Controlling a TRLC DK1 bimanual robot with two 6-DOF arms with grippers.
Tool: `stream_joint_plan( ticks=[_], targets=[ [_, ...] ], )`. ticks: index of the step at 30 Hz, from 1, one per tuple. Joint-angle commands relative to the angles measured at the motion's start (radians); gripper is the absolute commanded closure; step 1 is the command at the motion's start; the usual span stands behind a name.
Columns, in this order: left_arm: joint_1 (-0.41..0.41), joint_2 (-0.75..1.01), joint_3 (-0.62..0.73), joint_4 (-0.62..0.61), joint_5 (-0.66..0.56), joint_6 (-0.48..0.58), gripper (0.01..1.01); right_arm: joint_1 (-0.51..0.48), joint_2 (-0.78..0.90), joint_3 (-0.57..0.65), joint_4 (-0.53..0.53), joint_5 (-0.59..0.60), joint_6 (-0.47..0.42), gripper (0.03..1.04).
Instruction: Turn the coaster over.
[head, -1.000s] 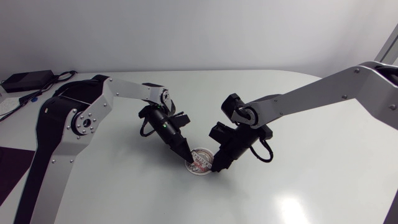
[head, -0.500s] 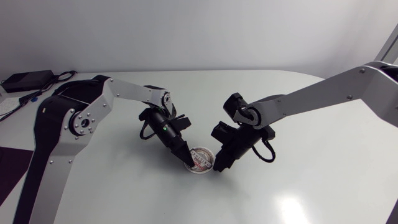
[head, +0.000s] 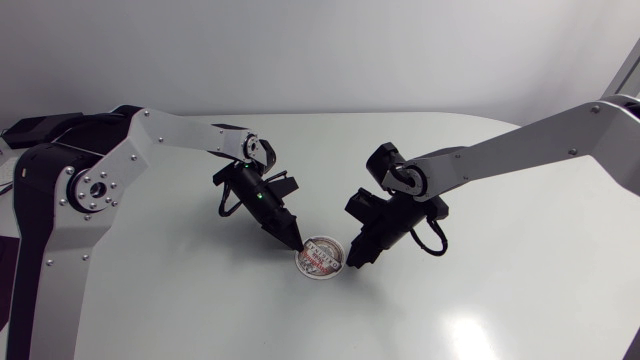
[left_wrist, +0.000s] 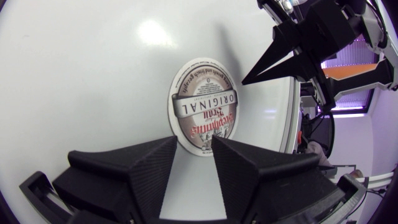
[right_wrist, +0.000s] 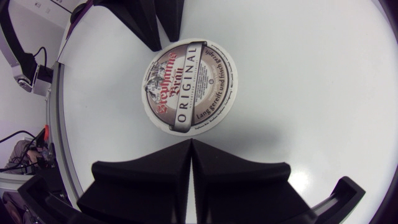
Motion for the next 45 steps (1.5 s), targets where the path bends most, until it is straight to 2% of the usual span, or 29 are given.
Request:
stream_joint_plan(
  ticks=[1,8,21,26,27,29,30,31,35,41,42,43,45],
  targets=[
    [-0.019,0.07,-0.051,0.064,-0.092,-0.076,0.575,0.006,0.038,0.02,-0.002,0.003,0.012,1.02],
    [-0.041,0.041,-0.091,0.11,-0.161,-0.157,0.575,-0.027,0.078,0.05,-0.005,0.007,0.004,1.02],
    [-0.102,0.066,-0.059,0.107,-0.132,-0.194,0.577,-0.013,0.106,0.057,-0.004,0.009,0.009,1.02],
    [-0.093,0.053,-0.062,0.105,-0.132,-0.194,0.577,-0.039,0.089,0.064,0.001,0.007,0.016,1.0],
    [-0.082,0.04,-0.069,0.104,-0.132,-0.191,0.577,-0.048,0.09,0.067,-0.001,0.007,0.018,0.92],
    [-0.062,0.007,-0.089,0.098,-0.132,-0.183,0.579,-0.06,0.09,0.072,-0.002,0.007,0.018,0.65],
    [-0.053,-0.013,-0.105,0.091,-0.132,-0.176,0.58,-0.06,0.092,0.075,-0.004,0.009,0.016,0.57],
    [-0.052,-0.034,-0.123,0.087,-0.132,-0.166,0.582,-0.062,0.093,0.08,-0.005,0.009,0.016,0.52],
    [-0.053,-0.071,-0.164,0.076,-0.093,-0.147,0.585,-0.068,0.093,0.095,-0.011,0.006,0.018,0.51],
    [-0.079,-0.085,-0.154,0.059,-0.001,-0.108,0.587,-0.063,0.084,0.081,-0.011,0.003,0.019,0.52],
    [-0.085,-0.088,-0.154,0.068,0.008,-0.108,0.602,-0.063,0.083,0.076,-0.01,0.003,0.018,0.55],
    [-0.088,-0.095,-0.154,0.084,0.013,-0.11,0.674,-0.065,0.081,0.073,-0.008,0.003,0.018,0.63],
    [-0.096,-0.102,-0.152,0.107,0.025,-0.116,0.834,-0.068,0.078,0.07,-0.007,0.003,0.018,0.71]
  ],
)
